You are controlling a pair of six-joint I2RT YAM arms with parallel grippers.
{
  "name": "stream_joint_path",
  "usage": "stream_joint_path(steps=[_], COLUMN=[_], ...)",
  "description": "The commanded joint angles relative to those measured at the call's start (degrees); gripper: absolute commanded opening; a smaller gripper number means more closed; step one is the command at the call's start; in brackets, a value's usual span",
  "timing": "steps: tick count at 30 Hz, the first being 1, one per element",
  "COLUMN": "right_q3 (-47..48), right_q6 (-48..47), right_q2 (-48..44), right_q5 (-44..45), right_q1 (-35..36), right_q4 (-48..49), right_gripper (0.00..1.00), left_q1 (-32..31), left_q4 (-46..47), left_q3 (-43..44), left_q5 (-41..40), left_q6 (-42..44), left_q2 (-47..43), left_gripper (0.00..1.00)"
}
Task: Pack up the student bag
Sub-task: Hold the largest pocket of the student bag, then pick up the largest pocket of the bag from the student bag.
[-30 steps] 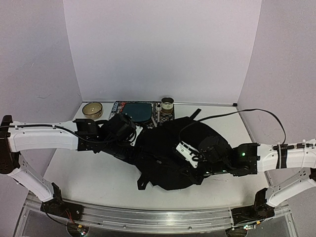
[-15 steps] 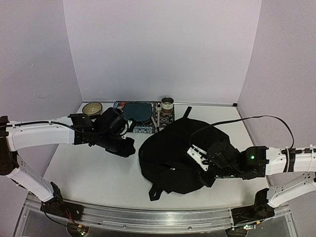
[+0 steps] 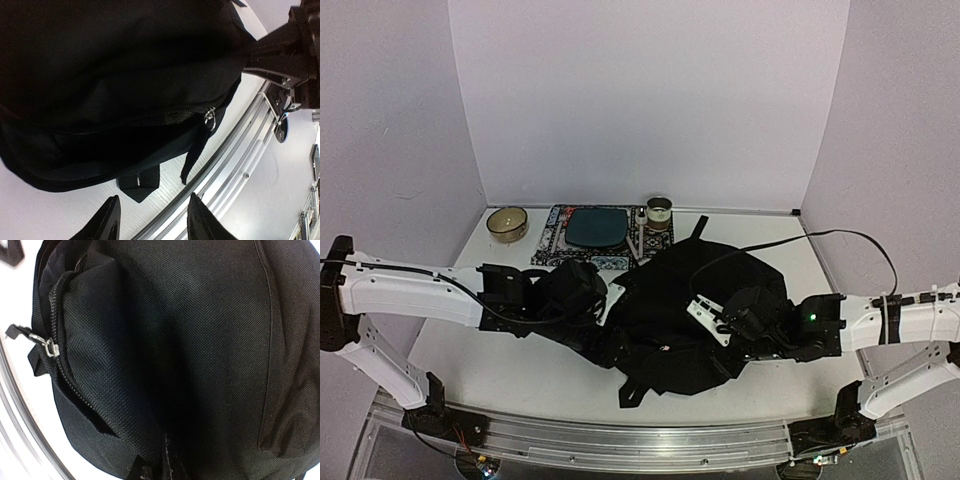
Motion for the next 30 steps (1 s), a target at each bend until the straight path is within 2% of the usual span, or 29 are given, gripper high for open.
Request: stream_joint_path(steps=[1,14,16,23,30], right_q3=[3.2,3.0,2.9,1.5,-0.5], right_q6=[0.2,1.1,1.2,0.9,0.1], right_q2=[0.1,-0.9,-1.0,-1.7,-4.3], right_q5=[1.3,-0.9,-1.0,0.2,1.6], right_q1=[-0.2,-0.2,-0.2,-0.2,-0.2], right_q4=[2.2,2.2,2.2,1.3,-2.1], right_gripper=[0.08,0.10,0.11,0.11,0.11], left_q1=[-2.4,-2.8,-2.8,-2.7,-0.8], left_q4=[4.0,5.8,5.9,5.5,3.7], left_q3=[1.4,7.3,8.1,7.3,3.1], left_q5=[2.0,0.9,0.8,0.8,-1.3], left_q6=[0.0,2.2,2.3,2.1,-0.5], left_q2=[3.5,11.4,11.6,7.5,-1.9], left_gripper=[0.47,0.48,0.43,0.02,0.00])
